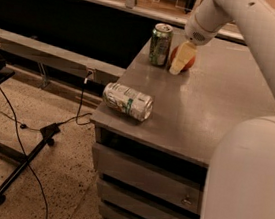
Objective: Move apple near green can
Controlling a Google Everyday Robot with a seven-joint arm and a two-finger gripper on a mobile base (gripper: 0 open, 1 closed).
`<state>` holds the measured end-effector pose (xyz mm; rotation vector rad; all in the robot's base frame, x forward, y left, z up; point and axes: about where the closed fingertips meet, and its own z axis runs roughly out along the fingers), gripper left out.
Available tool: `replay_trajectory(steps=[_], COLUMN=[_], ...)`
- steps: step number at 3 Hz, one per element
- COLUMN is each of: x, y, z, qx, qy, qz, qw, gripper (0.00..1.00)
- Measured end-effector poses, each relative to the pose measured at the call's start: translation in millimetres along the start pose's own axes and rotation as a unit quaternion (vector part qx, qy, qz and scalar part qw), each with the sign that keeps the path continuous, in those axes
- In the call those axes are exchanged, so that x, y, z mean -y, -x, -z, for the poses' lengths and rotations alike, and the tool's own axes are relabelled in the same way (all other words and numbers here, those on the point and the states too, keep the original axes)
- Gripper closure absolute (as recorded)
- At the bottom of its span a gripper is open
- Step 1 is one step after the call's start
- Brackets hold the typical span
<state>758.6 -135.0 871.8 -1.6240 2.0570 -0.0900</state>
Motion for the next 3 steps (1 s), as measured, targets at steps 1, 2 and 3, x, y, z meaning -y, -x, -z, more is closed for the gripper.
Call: replay_trajectory(steps=[1,2,3], x=[0.1,-6.6,-6.7], y=[-9.2,-46.8,-42.4], z=[34.1,86.0,82.1], qx=[0.087,0.170,0.169], qy=[-0.011,-0.036,-0.033], qz=[0.021,0.039,0.040], qw=[0.9959,0.9840,0.9843], gripper=[0.00,0.00,0.00])
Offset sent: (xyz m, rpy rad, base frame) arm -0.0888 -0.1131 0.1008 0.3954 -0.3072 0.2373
